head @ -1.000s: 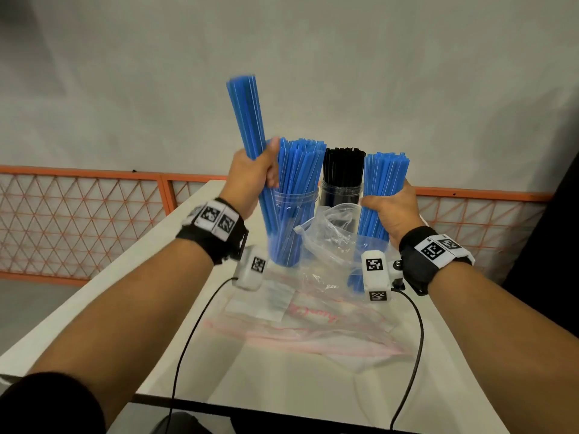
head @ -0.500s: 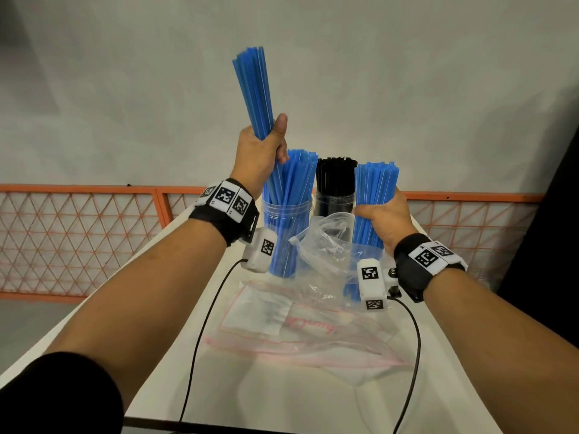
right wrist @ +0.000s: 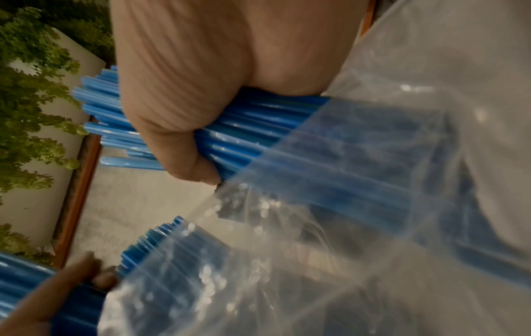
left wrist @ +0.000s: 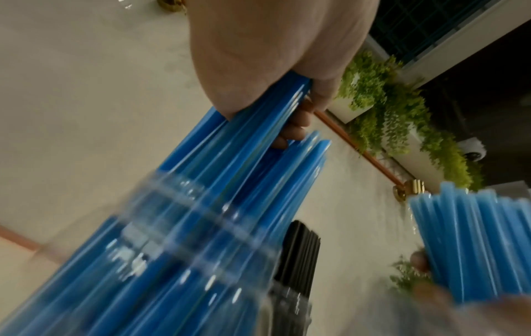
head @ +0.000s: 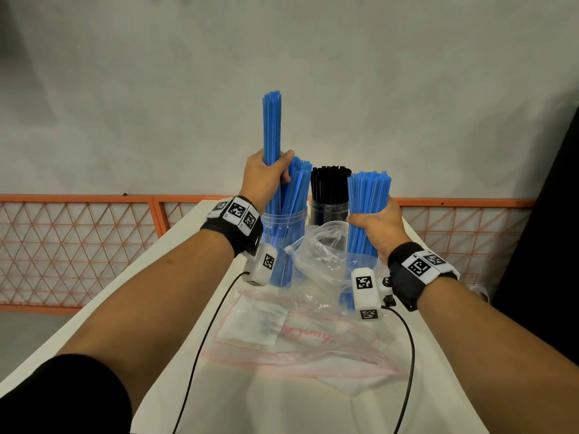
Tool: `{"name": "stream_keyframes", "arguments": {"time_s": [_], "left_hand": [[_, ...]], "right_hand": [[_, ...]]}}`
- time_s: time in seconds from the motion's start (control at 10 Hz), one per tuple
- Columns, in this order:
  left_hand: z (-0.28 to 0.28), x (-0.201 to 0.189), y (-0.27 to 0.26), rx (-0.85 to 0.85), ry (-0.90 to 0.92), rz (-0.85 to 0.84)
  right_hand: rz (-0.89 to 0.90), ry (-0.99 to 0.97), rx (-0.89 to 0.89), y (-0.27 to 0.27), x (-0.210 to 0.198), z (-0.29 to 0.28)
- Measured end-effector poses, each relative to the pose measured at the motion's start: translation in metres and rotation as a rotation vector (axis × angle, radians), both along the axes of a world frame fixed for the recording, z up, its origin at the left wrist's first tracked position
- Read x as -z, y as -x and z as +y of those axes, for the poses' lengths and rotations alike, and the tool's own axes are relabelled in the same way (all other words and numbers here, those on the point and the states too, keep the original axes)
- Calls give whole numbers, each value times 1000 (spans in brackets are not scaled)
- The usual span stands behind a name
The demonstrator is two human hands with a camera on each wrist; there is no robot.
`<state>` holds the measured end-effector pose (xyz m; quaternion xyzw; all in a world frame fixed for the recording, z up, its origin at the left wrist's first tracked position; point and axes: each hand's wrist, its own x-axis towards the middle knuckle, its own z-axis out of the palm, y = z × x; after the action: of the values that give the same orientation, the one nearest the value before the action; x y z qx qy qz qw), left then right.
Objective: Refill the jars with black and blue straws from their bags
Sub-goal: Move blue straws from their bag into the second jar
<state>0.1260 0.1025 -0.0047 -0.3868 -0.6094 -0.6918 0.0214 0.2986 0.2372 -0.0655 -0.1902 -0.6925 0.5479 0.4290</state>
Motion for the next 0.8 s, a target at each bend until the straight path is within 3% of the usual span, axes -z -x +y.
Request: {"name": "stream_keyframes", "arguments": {"time_s": [0.2,0.4,0.5,0.6,0.7,0.8], "left_hand": [[1,-50,6,-139,-33,117],[1,-67,15,-201,18,244],[1,-62,18,-250,119,398],[3,-38,22,-241,330,418],[2,-27,20,-292,374,505],[2,-36,22,-320,391,761]], "right_hand": [[-2,-11,-4,1,0,0],[-9,-15,-7,1,1,0],[-9,-12,-8,1,1,1],[-10,-11,-10,1,1,1],[-15,-11,-18,1,2,2],[-21,-18,-20,1,3,3]]}}
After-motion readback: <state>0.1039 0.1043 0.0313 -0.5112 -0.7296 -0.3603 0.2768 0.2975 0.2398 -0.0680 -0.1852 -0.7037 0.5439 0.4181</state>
